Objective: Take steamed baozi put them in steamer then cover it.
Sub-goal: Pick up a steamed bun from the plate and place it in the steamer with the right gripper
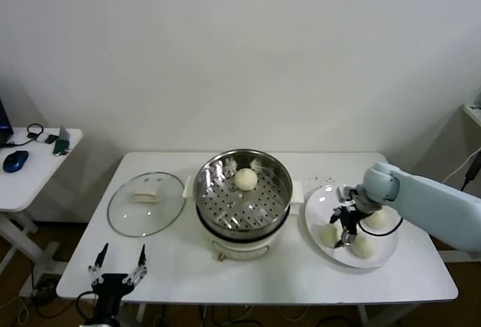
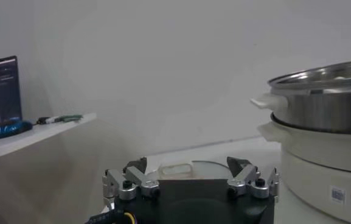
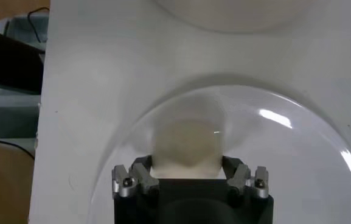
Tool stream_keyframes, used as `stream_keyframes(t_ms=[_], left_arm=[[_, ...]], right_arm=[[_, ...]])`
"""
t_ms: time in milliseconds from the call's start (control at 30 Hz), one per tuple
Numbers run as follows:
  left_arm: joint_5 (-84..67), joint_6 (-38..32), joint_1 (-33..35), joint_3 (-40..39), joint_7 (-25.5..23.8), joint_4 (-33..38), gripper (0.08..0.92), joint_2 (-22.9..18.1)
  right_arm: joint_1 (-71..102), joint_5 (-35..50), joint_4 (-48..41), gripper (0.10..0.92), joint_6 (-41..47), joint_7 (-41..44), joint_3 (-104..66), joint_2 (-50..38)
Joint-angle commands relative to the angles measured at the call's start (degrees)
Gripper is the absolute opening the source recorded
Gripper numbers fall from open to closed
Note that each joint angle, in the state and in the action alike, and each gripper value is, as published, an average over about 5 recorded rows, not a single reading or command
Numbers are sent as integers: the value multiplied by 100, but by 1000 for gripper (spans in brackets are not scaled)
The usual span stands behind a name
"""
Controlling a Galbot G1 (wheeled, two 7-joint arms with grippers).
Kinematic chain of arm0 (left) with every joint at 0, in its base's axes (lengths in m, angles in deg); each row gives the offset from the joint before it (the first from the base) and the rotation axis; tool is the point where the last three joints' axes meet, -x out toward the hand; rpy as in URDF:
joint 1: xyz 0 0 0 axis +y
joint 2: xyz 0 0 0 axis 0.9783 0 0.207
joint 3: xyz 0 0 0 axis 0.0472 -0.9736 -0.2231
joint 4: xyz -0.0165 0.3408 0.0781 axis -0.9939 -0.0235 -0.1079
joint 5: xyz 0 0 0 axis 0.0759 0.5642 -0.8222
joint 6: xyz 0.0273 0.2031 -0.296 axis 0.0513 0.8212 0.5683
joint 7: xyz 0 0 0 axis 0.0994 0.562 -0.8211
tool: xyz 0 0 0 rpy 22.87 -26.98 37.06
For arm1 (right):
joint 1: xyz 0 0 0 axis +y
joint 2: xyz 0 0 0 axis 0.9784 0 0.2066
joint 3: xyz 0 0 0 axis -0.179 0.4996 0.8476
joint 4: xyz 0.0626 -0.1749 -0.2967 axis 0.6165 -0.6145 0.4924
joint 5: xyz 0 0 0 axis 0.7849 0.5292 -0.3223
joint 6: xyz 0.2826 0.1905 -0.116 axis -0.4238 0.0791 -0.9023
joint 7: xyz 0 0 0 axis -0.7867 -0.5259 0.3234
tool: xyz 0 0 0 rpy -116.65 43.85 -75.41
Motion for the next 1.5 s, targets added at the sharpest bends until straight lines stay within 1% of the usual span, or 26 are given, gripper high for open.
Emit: stream_keyframes(t_ms=[33,200,300,467,567,633,767,933,1100,1200,1500], left_arm=[[-6,-15,22,-6,4,19,823,-2],[-10,-19,73,-17,5,67,823,0],[-6,-12,92,-39,2,113,823,-2],[32,-15,101,-97,-10,176,823,-15],[37,-14,108,-132,-9,225,823,-26],[30,-16,129,-171,-7,259,823,-28],[24,-26,201,-261,-2,346,823,-25],[29,-29,241,-287,19,398,823,33],[40,-40,281,-282,18,423,823,61],[42,-39,269,-264,18,428,823,47],[20,-44,233,-208,7,403,823,49]], right_arm=[[-361,366,-16,738,1,-11,163,-8],[-1671,1187,11,734,42,-14,1022,-34],[-2658,1750,-41,735,55,2,1641,110],[-4150,2549,-201,738,35,34,2569,665],[-4599,2939,-263,738,55,66,2845,1031],[-4760,3056,-283,738,94,78,2896,1270],[-4784,3283,-170,738,281,-29,2841,1744],[-4396,3484,-84,736,571,-284,2540,2500],[-4001,3637,-252,735,737,-480,2375,3379],[-3790,3684,-435,737,769,-527,2382,3763],[-3241,3437,-777,737,740,-522,2589,4308]])
